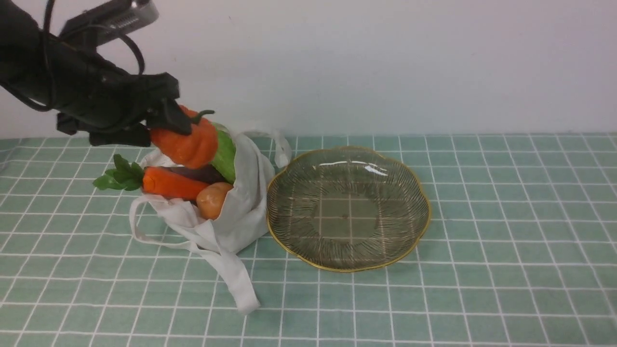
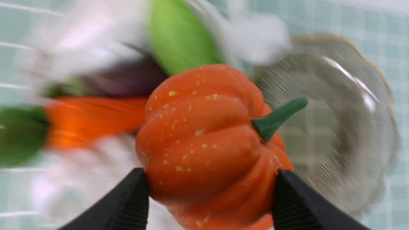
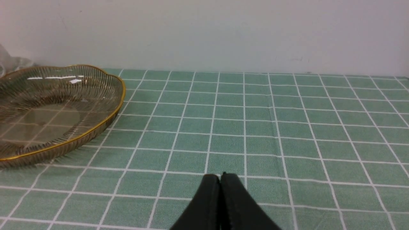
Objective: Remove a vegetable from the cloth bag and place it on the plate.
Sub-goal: Use the left arm to put the pumpkin into the empty plate on the right
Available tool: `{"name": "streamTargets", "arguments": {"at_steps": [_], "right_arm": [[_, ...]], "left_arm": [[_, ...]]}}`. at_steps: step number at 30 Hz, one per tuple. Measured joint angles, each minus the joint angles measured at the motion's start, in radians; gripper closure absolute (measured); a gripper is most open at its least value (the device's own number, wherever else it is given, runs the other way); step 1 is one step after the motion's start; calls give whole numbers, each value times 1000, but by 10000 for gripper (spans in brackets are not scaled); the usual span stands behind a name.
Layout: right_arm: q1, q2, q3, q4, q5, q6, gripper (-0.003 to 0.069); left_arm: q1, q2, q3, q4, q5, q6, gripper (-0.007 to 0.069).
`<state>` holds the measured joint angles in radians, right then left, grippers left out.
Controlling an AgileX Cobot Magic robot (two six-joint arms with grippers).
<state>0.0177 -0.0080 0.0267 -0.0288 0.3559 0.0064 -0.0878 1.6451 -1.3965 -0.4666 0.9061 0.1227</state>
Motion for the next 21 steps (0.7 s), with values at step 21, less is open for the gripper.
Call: {"name": "streamTargets", "arguments": {"at_steps": [21], "right_arm": [[0,0,0,0,0,0,674]], "left_arm": [[-474,413,-121,-196,-497,89,172]]}}
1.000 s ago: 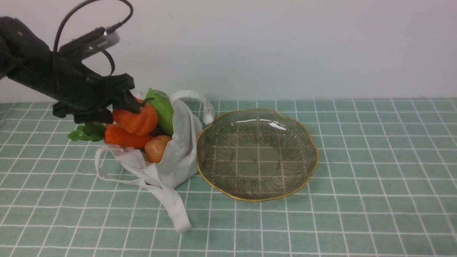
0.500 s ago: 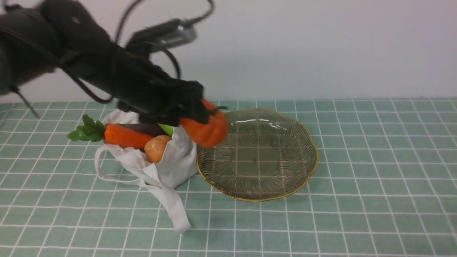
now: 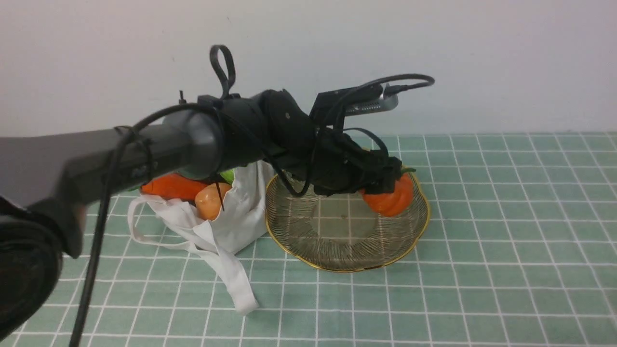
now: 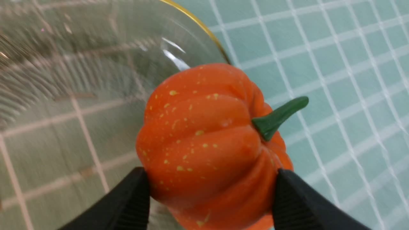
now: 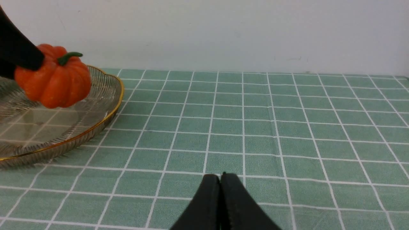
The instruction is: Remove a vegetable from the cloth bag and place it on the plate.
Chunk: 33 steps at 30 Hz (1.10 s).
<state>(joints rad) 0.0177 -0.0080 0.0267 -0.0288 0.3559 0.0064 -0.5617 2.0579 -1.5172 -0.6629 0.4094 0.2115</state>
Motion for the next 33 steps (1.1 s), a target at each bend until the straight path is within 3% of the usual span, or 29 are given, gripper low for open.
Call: {"name": "streamTargets", "arguments": {"at_steps": [6,9,11,12,13,15,19,22,26,30,33], "right_arm": [[0,0,0,0,0,0,674],[0,0,0,0,0,0,674],[0,0,0,0,0,0,674],[0,0,0,0,0,0,674],[0,0,0,0,0,0,674],[0,0,0,0,0,0,674],[0,0,0,0,0,0,674],[0,0,0,0,0,0,674],[0,0,0,0,0,0,674],[0,0,0,0,0,0,674],[0,0,0,0,0,0,674]], "left_arm": [[0,49,0,-14,-85,3,60],[0,40,-3,-13,-93,21,62],[6,18,-8,1,-67,44,102],[17,-16,-10,26,-17,56,183],[19,-22,-10,26,-10,56,197],[56,-150,-11,101,111,64,448],[90,-314,-15,189,251,61,594],[99,-491,-13,248,372,17,626],[70,-639,51,283,405,1,632],[22,-819,245,301,384,-4,632],[-17,-999,530,307,264,-5,632]]}}
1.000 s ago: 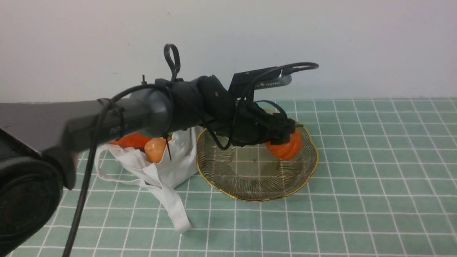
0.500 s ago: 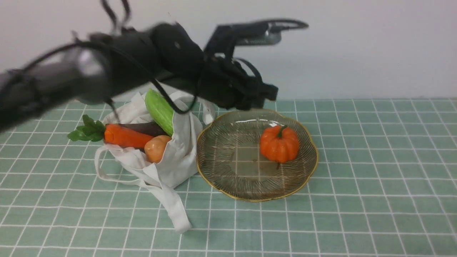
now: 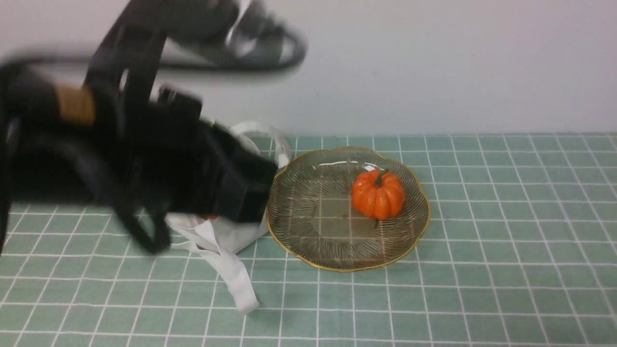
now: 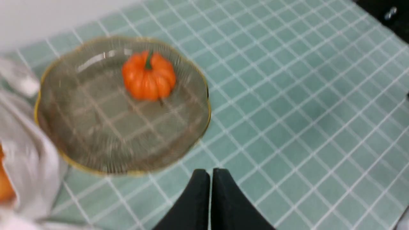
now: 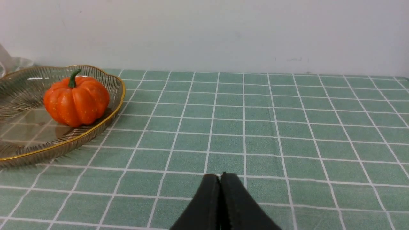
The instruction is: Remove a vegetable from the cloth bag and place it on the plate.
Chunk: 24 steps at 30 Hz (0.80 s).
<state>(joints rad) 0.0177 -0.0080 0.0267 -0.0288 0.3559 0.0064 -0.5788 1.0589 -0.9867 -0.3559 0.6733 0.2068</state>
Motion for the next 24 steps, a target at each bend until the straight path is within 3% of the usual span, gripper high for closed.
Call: {"name": "streamTargets", "arguments": {"at_steps": [5,11,24], "right_arm": [[0,0,0,0,0,0,674],[0,0,0,0,0,0,674],[0,0,0,0,0,0,674]], "left_arm": [[-18,-199,360,-13,-283,0,632],[-19,-290,551,-24,-555,0,632],[-19,-292,585,-7,-527,17,632]]}}
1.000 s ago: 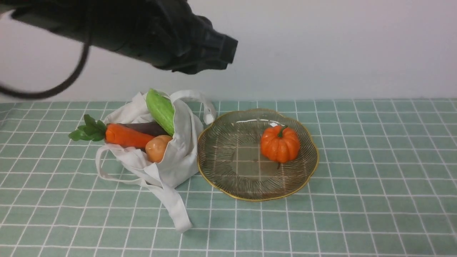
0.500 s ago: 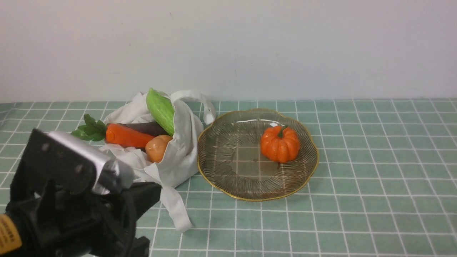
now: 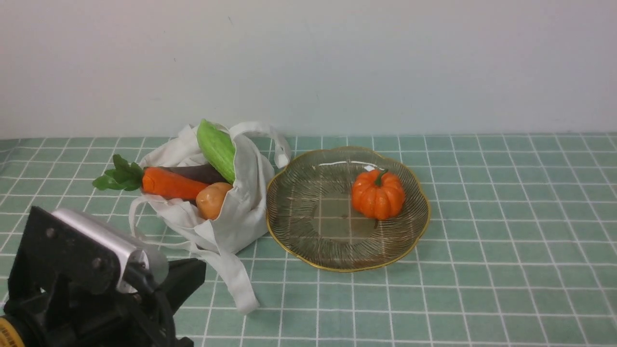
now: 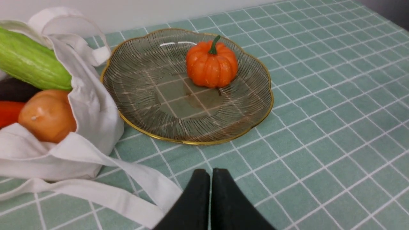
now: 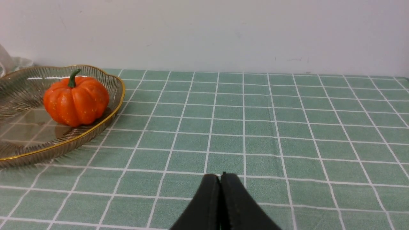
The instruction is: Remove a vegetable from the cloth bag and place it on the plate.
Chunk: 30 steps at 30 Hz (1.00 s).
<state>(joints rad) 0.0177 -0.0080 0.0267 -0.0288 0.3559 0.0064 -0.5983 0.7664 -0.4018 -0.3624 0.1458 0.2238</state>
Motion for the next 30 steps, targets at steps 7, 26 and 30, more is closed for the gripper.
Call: {"name": "streamTargets", "arguments": {"at_steps": [7,26,30], "right_arm": [[0,0,0,0,0,0,674],[0,0,0,0,0,0,674],[0,0,0,0,0,0,674]], "left_arm": [[0,-7,5,22,12,15,632],[432,-648,332,362,92,-177,632],[541,-769,413,396,128,-256,632]]}}
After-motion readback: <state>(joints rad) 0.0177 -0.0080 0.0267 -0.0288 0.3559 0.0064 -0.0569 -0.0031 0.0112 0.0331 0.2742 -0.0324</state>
